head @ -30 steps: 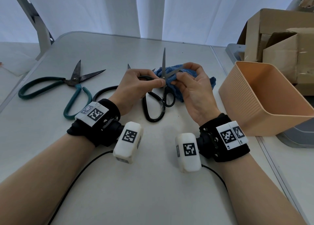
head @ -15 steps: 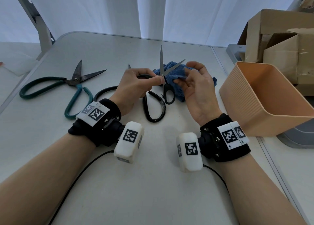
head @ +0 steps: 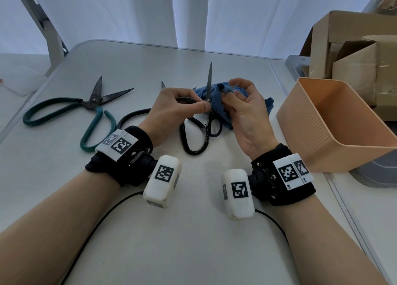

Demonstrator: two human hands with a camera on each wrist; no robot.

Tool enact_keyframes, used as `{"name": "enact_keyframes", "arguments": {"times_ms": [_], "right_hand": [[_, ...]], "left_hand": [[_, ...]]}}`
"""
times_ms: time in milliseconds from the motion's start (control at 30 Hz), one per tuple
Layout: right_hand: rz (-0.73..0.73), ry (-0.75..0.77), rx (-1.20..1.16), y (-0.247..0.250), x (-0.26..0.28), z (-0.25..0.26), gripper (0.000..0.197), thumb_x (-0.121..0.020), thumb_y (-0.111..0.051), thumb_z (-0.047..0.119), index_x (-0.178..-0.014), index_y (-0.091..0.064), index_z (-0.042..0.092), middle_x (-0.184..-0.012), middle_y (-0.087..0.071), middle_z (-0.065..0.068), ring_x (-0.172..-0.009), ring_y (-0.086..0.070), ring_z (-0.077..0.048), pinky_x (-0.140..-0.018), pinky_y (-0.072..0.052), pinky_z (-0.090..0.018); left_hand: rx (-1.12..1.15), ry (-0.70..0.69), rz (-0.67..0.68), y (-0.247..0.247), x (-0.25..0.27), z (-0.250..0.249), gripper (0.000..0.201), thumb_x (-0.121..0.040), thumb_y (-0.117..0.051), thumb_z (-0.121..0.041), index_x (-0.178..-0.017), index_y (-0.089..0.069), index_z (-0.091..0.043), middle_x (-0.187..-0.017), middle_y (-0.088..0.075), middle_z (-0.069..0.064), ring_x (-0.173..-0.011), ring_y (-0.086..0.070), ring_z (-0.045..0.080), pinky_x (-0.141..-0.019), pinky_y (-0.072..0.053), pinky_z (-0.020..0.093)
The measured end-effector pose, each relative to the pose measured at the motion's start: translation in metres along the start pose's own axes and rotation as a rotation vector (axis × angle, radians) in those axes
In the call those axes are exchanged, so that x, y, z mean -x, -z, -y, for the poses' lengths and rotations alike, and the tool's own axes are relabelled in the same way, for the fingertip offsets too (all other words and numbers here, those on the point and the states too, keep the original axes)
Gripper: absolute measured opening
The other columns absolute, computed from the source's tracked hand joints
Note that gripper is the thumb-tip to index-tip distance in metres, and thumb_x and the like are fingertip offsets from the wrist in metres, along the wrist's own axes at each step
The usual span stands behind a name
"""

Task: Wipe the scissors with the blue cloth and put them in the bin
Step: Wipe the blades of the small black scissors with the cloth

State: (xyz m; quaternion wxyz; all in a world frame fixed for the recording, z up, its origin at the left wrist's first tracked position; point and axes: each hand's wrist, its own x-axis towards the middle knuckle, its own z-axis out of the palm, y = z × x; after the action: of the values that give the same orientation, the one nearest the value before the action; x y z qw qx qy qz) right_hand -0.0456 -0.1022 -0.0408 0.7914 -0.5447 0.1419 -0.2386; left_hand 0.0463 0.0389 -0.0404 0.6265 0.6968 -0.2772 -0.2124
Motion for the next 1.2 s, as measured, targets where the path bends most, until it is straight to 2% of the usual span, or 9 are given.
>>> {"name": "enact_keyframes", "arguments": {"times_ms": [267,400,533,600,733,867,1000,1100,1200], "right_hand": [[0.053,0.000,0.007,0.0018,0.0014,0.0031,0.030,-0.097,-0.051,-0.006,-0.120,-0.048,0.013,-0.092,-0.073,-0.006,-0.088,-0.071,-0.022,-0.082,-0.058,-0.031],[0.019,0.006,0.048,0.0001,0.0010,0.0000,0.024,-0.095,-0.055,-0.003,-0.112,-0.048,0.014,-0.094,-0.057,-0.023,-0.091,-0.062,-0.031,-0.086,-0.054,-0.037],[-0.019,0.009,0.042,0.0010,-0.0011,-0.0039,0.027,-0.090,-0.065,0.002,-0.105,-0.048,0.015,-0.078,-0.049,-0.018,-0.086,-0.051,-0.032,-0.083,-0.053,-0.040],[-0.035,0.026,0.034,0.0023,-0.0015,-0.0048,0.030,-0.087,-0.068,0.004,-0.106,-0.048,0.015,-0.071,-0.053,-0.008,-0.081,-0.052,-0.029,-0.081,-0.052,-0.040],[-0.036,0.039,0.018,0.0040,-0.0022,-0.0030,0.024,-0.096,-0.058,0.002,-0.114,-0.049,0.016,-0.082,-0.073,-0.003,-0.081,-0.070,-0.022,-0.082,-0.056,-0.039],[-0.032,0.046,0.022,0.0038,-0.0020,-0.0011,0.025,-0.099,-0.052,-0.001,-0.118,-0.049,0.016,-0.088,-0.075,-0.004,-0.083,-0.072,-0.018,-0.084,-0.058,-0.039],[-0.058,0.051,0.033,0.0029,-0.0018,-0.0015,0.023,-0.096,-0.056,-0.001,-0.108,-0.047,0.015,-0.077,-0.064,-0.004,-0.075,-0.067,-0.017,-0.079,-0.059,-0.037],[-0.085,0.078,0.047,0.0024,-0.0023,-0.0030,0.023,-0.093,-0.061,-0.001,-0.103,-0.046,0.014,-0.064,-0.045,0.001,-0.073,-0.051,-0.025,-0.089,-0.055,-0.043],[-0.071,0.045,0.009,0.0014,-0.0016,-0.0016,0.023,-0.093,-0.062,0.004,-0.106,-0.047,0.015,-0.073,-0.054,-0.006,-0.083,-0.057,-0.030,-0.091,-0.053,-0.049]], "left_hand": [[0.007,-0.005,-0.013,0.0000,-0.0003,0.0012,0.019,-0.084,-0.077,-0.011,-0.070,-0.064,-0.009,-0.052,-0.044,-0.008,-0.047,-0.033,0.007,-0.045,-0.026,0.015],[-0.006,-0.015,0.006,0.0001,0.0005,0.0005,0.017,-0.085,-0.076,-0.011,-0.072,-0.065,-0.008,-0.049,-0.044,-0.011,-0.046,-0.032,0.006,-0.045,-0.026,0.014],[-0.010,-0.014,0.009,0.0000,0.0012,-0.0008,0.018,-0.086,-0.076,-0.012,-0.072,-0.065,-0.008,-0.049,-0.043,-0.012,-0.046,-0.032,0.005,-0.045,-0.026,0.014],[-0.012,-0.013,0.009,0.0001,0.0013,-0.0010,0.019,-0.086,-0.076,-0.013,-0.071,-0.065,-0.009,-0.050,-0.044,-0.012,-0.047,-0.033,0.005,-0.046,-0.026,0.014],[-0.010,-0.014,-0.001,0.0000,0.0012,-0.0006,0.019,-0.085,-0.077,-0.014,-0.070,-0.065,-0.011,-0.051,-0.045,-0.012,-0.048,-0.034,0.005,-0.046,-0.027,0.014],[0.001,-0.008,-0.009,0.0001,0.0008,-0.0003,0.020,-0.085,-0.077,-0.013,-0.070,-0.064,-0.011,-0.051,-0.044,-0.011,-0.048,-0.034,0.006,-0.046,-0.027,0.015],[-0.021,-0.015,0.009,0.0002,0.0016,-0.0009,0.018,-0.085,-0.076,-0.013,-0.072,-0.065,-0.008,-0.050,-0.044,-0.012,-0.046,-0.034,0.004,-0.046,-0.027,0.014],[-0.027,-0.015,0.013,0.0002,0.0019,-0.0011,0.018,-0.085,-0.076,-0.013,-0.071,-0.065,-0.010,-0.049,-0.044,-0.013,-0.046,-0.034,0.004,-0.046,-0.028,0.013],[-0.015,-0.011,0.003,0.0006,0.0009,-0.0007,0.019,-0.085,-0.076,-0.013,-0.071,-0.065,-0.010,-0.050,-0.044,-0.013,-0.046,-0.035,0.004,-0.045,-0.027,0.014]]}}
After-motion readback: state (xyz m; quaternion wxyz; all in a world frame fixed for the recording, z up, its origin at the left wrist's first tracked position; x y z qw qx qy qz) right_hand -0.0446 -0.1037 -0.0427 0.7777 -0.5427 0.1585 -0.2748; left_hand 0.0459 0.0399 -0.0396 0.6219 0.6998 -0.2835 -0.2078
